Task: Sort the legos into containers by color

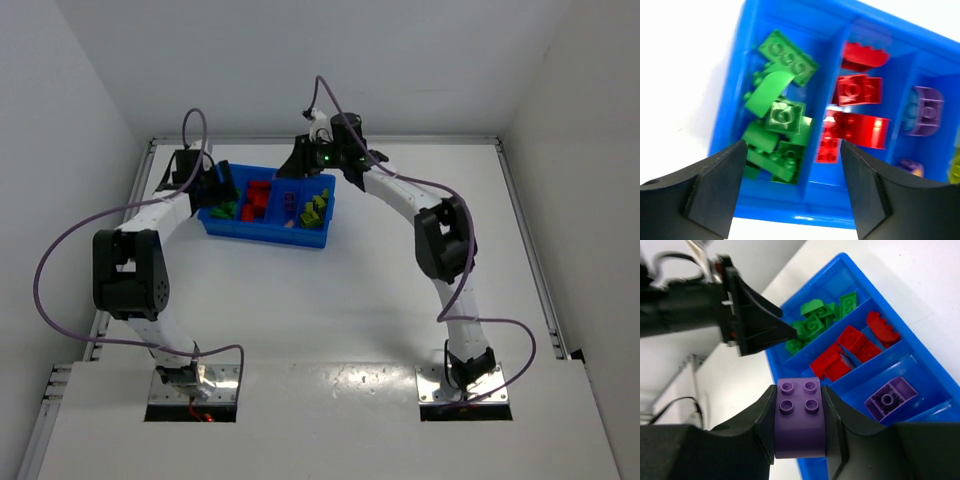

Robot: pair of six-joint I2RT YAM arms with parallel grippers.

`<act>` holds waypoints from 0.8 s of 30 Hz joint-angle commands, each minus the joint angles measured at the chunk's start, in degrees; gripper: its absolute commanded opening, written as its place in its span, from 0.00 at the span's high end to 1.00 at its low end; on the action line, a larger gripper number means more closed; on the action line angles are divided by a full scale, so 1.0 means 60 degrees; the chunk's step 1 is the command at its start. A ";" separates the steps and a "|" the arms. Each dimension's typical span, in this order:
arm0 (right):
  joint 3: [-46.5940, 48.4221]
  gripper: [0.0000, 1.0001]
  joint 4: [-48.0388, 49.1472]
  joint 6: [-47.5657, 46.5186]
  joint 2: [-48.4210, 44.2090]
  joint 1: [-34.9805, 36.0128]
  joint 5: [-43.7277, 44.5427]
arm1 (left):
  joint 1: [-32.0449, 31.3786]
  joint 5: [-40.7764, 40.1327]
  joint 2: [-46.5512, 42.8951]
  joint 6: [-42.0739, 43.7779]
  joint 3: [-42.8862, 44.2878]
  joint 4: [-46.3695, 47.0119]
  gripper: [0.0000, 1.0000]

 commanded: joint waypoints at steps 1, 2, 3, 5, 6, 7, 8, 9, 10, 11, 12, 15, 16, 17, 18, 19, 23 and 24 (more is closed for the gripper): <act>0.0690 1.00 0.0087 -0.1035 0.0357 0.0136 0.0490 | 0.0079 0.1024 -0.0668 -0.0066 0.0429 0.0643 0.19; 0.0691 1.00 -0.0072 -0.1168 0.0445 0.0238 0.0753 | 0.0079 0.1243 -0.0800 -0.0066 0.0429 0.0745 0.18; 0.0778 1.00 -0.0263 -0.1285 0.0576 0.0326 0.0886 | 0.0079 0.1332 -0.0903 -0.0066 0.0429 0.0746 0.18; 0.0866 1.00 -0.0454 -0.1593 0.0724 0.0443 0.1135 | 0.0079 0.1421 -0.1079 0.0050 0.0662 0.0746 0.18; 0.0968 1.00 -0.0585 -0.1681 0.0825 0.0444 0.1368 | 0.0079 0.1421 -0.1079 0.0051 0.0663 0.0746 0.18; 0.0969 0.95 -0.0587 -0.1682 0.0826 0.0444 0.1472 | 0.0079 0.1421 -0.1166 0.0051 0.0779 0.0659 0.18; 0.0969 0.89 -0.0587 -0.1769 0.0913 0.0560 0.1560 | 0.0079 0.1421 -0.1283 0.0181 0.0780 0.0658 0.18; 0.0969 0.85 -0.0674 -0.1770 0.0914 0.0561 0.1561 | 0.0079 0.1421 -0.1285 0.0270 0.0780 0.0658 0.18; 0.0969 0.80 -0.0675 -0.1770 0.1016 0.0561 0.1561 | 0.0079 0.1421 -0.1386 0.0358 0.0780 0.0658 0.18; 0.0969 0.63 -0.0675 -0.1857 0.1017 0.0662 0.1561 | 0.0079 0.1421 -0.1387 0.0533 0.0780 0.0658 0.18; 0.0969 0.57 -0.0675 -0.1858 0.1017 0.0663 0.1561 | 0.0079 0.1421 -0.1489 0.0621 0.0780 0.0658 0.17; 0.0969 0.35 -0.0675 -0.1858 0.1017 0.0853 0.1561 | 0.0079 0.1334 -0.1490 0.0739 0.0780 0.0571 0.17; 0.0969 0.31 -0.0675 -0.1858 0.1017 0.0854 0.1677 | 0.0079 0.1333 -0.1490 0.0739 0.0780 0.0571 0.16; 0.0969 0.25 -0.0675 -0.1858 0.0930 0.0854 0.1794 | 0.0079 0.1246 -0.1490 0.0739 0.0780 0.0571 0.16; 0.0969 0.24 -0.0675 -0.1858 0.0929 0.0854 0.1795 | 0.0079 0.1332 -0.1490 0.0739 0.0780 0.0571 0.16; 0.0868 0.23 -0.0675 -0.1858 0.0769 0.0941 0.1882 | 0.0079 0.1333 -0.1490 0.0739 0.0780 0.0571 0.16; 0.0444 0.19 -0.0675 -0.1858 0.0066 0.0942 0.2219 | -0.0242 0.1115 -0.1606 0.0842 0.0780 0.0571 0.15; 0.0326 0.19 -0.0675 -0.1945 -0.0356 0.0942 0.2351 | -0.0388 0.1114 -0.1607 0.0842 0.0780 0.0571 0.15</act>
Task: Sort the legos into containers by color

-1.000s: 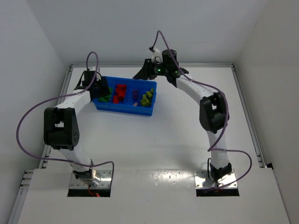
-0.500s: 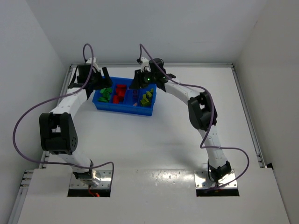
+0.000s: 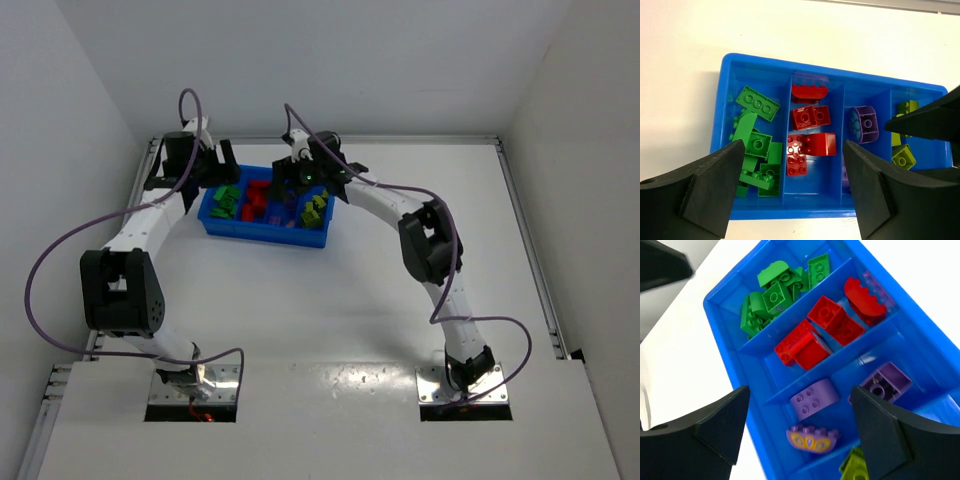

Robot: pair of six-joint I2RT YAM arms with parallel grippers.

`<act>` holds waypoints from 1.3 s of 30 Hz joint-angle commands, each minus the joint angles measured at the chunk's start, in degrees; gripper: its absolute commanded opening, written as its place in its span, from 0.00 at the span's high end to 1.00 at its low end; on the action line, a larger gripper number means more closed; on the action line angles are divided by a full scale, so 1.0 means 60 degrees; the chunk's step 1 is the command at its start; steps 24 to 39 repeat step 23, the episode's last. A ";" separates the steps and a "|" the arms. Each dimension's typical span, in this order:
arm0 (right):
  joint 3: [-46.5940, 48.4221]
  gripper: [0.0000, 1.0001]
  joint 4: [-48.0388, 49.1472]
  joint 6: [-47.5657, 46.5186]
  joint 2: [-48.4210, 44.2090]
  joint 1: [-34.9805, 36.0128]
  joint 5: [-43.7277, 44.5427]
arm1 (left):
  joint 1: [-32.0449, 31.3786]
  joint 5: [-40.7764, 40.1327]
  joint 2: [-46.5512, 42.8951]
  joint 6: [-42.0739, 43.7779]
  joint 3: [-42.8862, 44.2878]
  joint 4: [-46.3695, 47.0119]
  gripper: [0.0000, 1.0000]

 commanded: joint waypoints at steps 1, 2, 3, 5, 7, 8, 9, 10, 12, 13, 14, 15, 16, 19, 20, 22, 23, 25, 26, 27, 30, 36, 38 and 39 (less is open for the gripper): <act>-0.0341 0.18 0.0244 -0.0248 -0.1572 -0.0056 0.0690 | -0.0375 -0.0165 -0.0492 0.0273 0.0270 0.0271 0.15; -0.0503 0.16 0.0243 -0.0248 -0.1865 -0.0057 0.0852 | -0.0477 -0.0166 -0.0594 0.0361 0.0270 0.0272 0.15; -0.0679 0.16 0.0243 -0.0248 -0.2201 -0.0289 0.1361 | -0.0681 -0.0572 -0.0595 0.0362 0.0270 0.0272 0.08; -0.1396 0.14 0.0140 -0.0438 -0.3401 -0.0524 0.2080 | -0.0916 -0.1086 -0.0683 0.0362 0.0270 0.0272 0.00; -0.2271 0.13 0.0038 -0.0789 -0.4222 -0.0978 0.3165 | -0.1151 -0.1046 -0.0872 0.0595 0.0169 0.0155 0.00; -0.2640 0.11 -0.0078 -0.0964 -0.5038 -0.1197 0.3690 | -0.1253 -0.0958 -0.0873 0.0814 0.0052 0.0054 0.00; -0.3383 0.11 -0.0181 -0.1067 -0.5452 -0.1634 0.3942 | -0.1414 -0.0957 -0.1004 0.0918 0.0050 0.0053 0.00; -0.3811 0.11 -0.0182 -0.1170 -0.5834 -0.1885 0.4089 | -0.1836 -0.0957 -0.1092 0.1006 -0.0037 -0.0078 0.00; -0.5168 0.10 -0.0314 -0.1578 -0.6943 -0.2674 0.4266 | -0.2481 -0.1204 -0.1093 0.0920 -0.0125 -0.0255 0.00; -0.5612 0.10 -0.0401 -0.1581 -0.7255 -0.2969 0.4267 | -0.2659 -0.1336 -0.1224 0.0919 -0.0241 -0.0371 0.00; -0.6023 0.10 -0.0503 -0.1581 -0.7548 -0.3276 0.4267 | -0.2849 -0.1337 -0.1225 0.0832 -0.0330 -0.0372 0.00; -0.6854 0.10 -0.0504 -0.1683 -0.7841 -0.3584 0.4122 | -0.3025 -0.1483 -0.1312 0.0715 -0.0432 -0.0372 0.00; -0.7254 0.10 -0.0504 -0.1771 -0.8352 -0.4124 0.4120 | -0.3331 -0.1643 -0.1313 0.0714 -0.0520 -0.0372 0.00; -0.8631 0.10 -0.0592 -0.1947 -0.9058 -0.4917 0.3828 | -0.3700 -0.1878 -0.1313 0.0479 -0.0740 -0.0372 0.00; -0.8896 0.10 -0.0505 -0.1947 -0.9481 -0.5065 0.3827 | -0.3875 -0.1879 -0.1313 0.0479 -0.0842 -0.0372 0.00; -0.9497 0.10 -0.0504 -0.1947 -0.9791 -0.5387 0.3579 | -0.3964 -0.1879 -0.1210 0.0566 -0.0843 -0.0372 0.00; -0.9615 0.10 -0.0504 -0.1947 -0.9908 -0.5389 0.3578 | -0.4051 -0.1879 -0.1094 0.0567 -0.0843 -0.0372 0.00; -0.9615 0.10 -0.0504 -0.1947 -0.9908 -0.5389 0.3578 | -0.4051 -0.1879 -0.1094 0.0567 -0.0843 -0.0372 0.00; -0.9615 0.10 -0.0504 -0.1947 -0.9908 -0.5389 0.3578 | -0.4051 -0.1879 -0.1094 0.0567 -0.0843 -0.0372 0.00; -0.9615 0.10 -0.0504 -0.1947 -0.9908 -0.5389 0.3578 | -0.4051 -0.1879 -0.1094 0.0567 -0.0843 -0.0372 0.00; -0.9615 0.10 -0.0504 -0.1947 -0.9908 -0.5389 0.3578 | -0.4051 -0.1879 -0.1094 0.0567 -0.0843 -0.0372 0.00; -0.9615 0.10 -0.0504 -0.1947 -0.9908 -0.5389 0.3578 | -0.4051 -0.1879 -0.1094 0.0567 -0.0843 -0.0372 0.00; -0.9615 0.10 -0.0504 -0.1947 -0.9908 -0.5389 0.3578 | -0.4051 -0.1879 -0.1094 0.0567 -0.0843 -0.0372 0.00; -0.9615 0.10 -0.0504 -0.1947 -0.9908 -0.5389 0.3578 | -0.4051 -0.1879 -0.1094 0.0567 -0.0843 -0.0372 0.00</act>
